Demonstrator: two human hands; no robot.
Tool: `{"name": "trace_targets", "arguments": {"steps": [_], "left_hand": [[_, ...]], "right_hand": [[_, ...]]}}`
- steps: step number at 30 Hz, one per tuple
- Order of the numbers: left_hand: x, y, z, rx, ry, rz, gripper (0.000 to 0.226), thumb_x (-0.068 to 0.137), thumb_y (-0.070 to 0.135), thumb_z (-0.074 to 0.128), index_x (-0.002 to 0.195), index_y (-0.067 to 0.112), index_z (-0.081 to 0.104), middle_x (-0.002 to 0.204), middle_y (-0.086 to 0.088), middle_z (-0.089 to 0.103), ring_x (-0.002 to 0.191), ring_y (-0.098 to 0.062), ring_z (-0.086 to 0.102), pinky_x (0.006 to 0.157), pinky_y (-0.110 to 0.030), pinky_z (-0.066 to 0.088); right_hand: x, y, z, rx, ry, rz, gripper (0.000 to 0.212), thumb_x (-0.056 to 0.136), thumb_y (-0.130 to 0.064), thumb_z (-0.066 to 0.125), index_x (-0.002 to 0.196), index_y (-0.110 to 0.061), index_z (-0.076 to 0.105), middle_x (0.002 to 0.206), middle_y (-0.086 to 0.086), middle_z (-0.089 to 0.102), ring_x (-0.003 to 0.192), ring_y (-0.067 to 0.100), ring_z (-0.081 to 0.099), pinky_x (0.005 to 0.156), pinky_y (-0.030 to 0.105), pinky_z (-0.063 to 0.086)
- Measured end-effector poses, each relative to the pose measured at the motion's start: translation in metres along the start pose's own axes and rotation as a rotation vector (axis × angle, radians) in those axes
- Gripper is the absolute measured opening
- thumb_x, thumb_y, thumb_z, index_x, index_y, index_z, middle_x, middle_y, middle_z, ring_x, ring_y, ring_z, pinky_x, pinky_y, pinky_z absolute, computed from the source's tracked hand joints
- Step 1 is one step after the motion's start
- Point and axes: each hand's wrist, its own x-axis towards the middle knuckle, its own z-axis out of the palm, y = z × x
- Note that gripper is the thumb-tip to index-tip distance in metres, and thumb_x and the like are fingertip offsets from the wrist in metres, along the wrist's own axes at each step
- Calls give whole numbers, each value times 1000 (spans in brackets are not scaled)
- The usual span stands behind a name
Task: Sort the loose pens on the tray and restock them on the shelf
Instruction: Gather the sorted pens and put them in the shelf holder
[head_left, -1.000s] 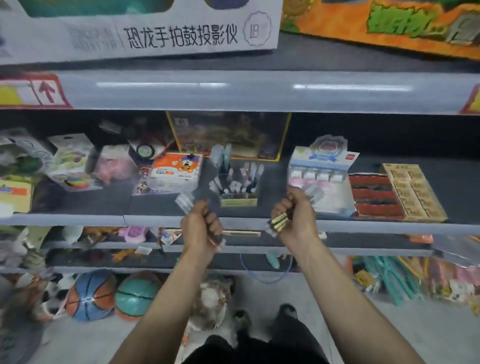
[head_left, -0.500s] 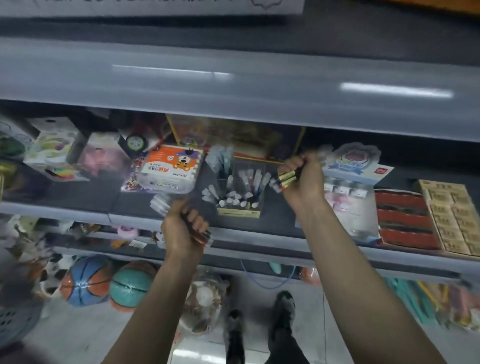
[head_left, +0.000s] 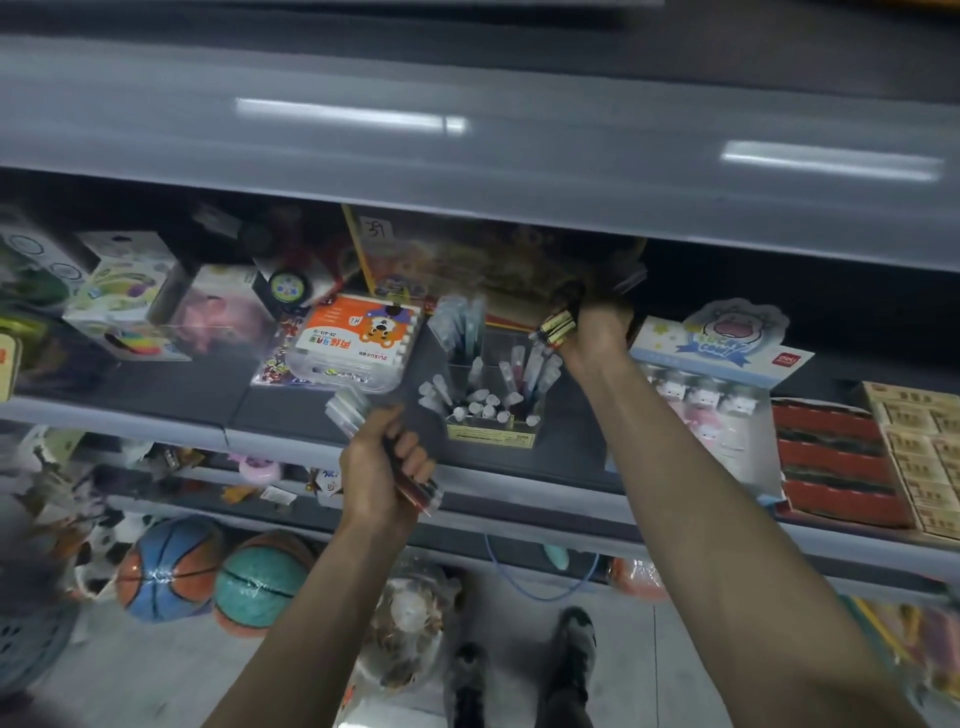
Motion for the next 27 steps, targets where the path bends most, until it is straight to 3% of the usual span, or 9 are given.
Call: {"name": "trace_targets", "arguments": {"steps": [3, 6, 9, 11, 14, 17, 22, 27], "left_hand": [[-2, -3, -2, 41, -8, -7, 40, 101, 18, 54, 66, 23, 35, 63, 4, 19, 46, -11, 18, 42, -25, 18], [-3, -7, -1, 66, -7, -13, 40, 101, 17, 54, 67, 23, 35, 63, 3, 19, 46, -12, 19, 43, -26, 17], [-6, -9, 1, 85, -7, -23, 40, 101, 17, 55, 67, 23, 36, 63, 3, 20, 45, -12, 19, 43, -26, 18], [-7, -9, 3, 102, -11, -22, 40, 100, 16, 57, 66, 23, 36, 62, 3, 19, 46, -13, 18, 44, -27, 17], [-12, -7, 6, 151, -20, -8, 40, 99, 15, 58, 67, 22, 36, 61, 2, 21, 47, -14, 19, 47, -30, 15], [-15, -6, 10, 232, -48, 16, 40, 98, 15, 61, 67, 22, 38, 59, 1, 24, 47, -15, 21, 49, -32, 15], [-19, -3, 21, 353, -106, 43, 42, 100, 16, 61, 66, 21, 35, 61, 0, 24, 49, -16, 22, 46, -30, 19], [-27, 1, 32, 399, -139, 67, 43, 100, 12, 61, 63, 20, 38, 58, -1, 27, 47, -16, 23, 46, -31, 18]], "right_hand": [[-3, 4, 3, -144, -51, 18, 27, 103, -15, 57, 76, -16, 57, 56, -4, 54, 53, 10, 50, 50, 24, 42], [-7, 8, 7, -369, -86, -42, 33, 99, -18, 60, 67, -19, 55, 51, -7, 56, 50, 8, 51, 58, 26, 41], [-11, 15, 4, -646, -120, -155, 29, 93, -16, 67, 64, -18, 61, 58, -9, 61, 55, 5, 55, 66, 25, 46], [-14, 20, -1, -758, -167, -175, 27, 89, -19, 71, 65, -9, 68, 63, -5, 66, 55, 5, 57, 64, 22, 46], [-15, 25, -9, -777, -210, -206, 35, 87, -30, 81, 76, 2, 73, 75, 8, 76, 66, 13, 72, 68, 22, 55], [-13, 23, -14, -751, -237, -192, 41, 79, -27, 89, 88, 9, 71, 89, 20, 76, 83, 26, 77, 82, 38, 63], [-17, 19, -17, -741, -306, -218, 33, 77, -16, 91, 84, 9, 69, 81, 7, 73, 79, 17, 72, 88, 44, 60], [-27, 6, -20, -776, -316, -231, 25, 75, -14, 92, 93, -4, 78, 93, 4, 80, 90, 17, 77, 93, 41, 61]]}}
